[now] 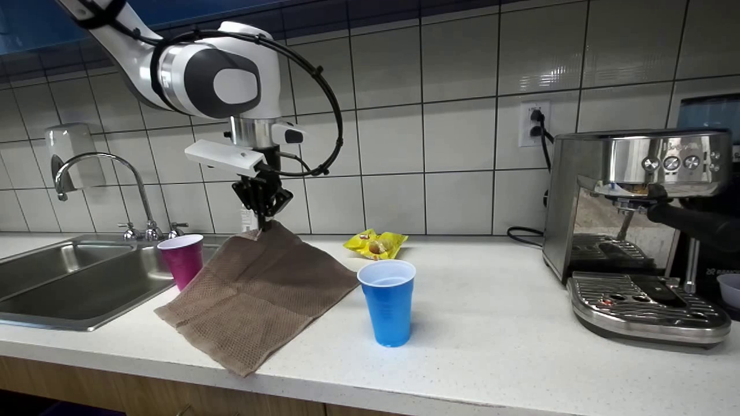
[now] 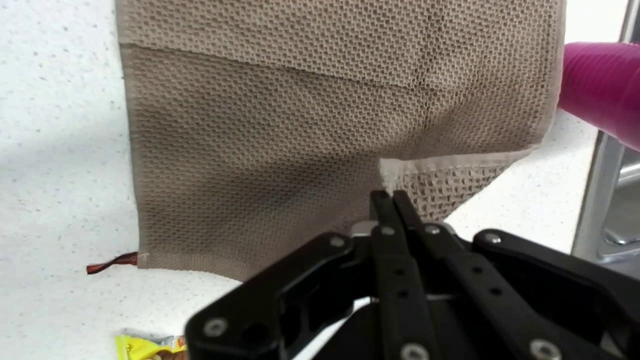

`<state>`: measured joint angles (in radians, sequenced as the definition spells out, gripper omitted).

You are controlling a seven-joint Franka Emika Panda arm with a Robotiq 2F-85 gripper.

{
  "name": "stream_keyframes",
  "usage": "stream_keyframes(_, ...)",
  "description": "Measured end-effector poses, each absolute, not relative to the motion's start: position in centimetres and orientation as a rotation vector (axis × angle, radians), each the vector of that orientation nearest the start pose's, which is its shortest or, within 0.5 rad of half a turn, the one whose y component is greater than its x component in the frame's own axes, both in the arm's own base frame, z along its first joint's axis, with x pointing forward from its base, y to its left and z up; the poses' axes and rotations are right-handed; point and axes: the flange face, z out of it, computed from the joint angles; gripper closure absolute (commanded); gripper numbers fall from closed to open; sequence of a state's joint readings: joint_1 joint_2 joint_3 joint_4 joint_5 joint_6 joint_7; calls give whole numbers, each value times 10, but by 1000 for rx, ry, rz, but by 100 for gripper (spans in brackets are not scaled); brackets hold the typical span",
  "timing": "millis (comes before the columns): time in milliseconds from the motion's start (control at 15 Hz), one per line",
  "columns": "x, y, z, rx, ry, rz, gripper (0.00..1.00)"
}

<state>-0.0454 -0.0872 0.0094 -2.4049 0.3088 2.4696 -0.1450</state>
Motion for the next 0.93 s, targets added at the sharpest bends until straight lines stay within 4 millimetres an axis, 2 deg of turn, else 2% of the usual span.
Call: stream_keyframes(933, 467, -33, 363, -2929, 209, -237, 99)
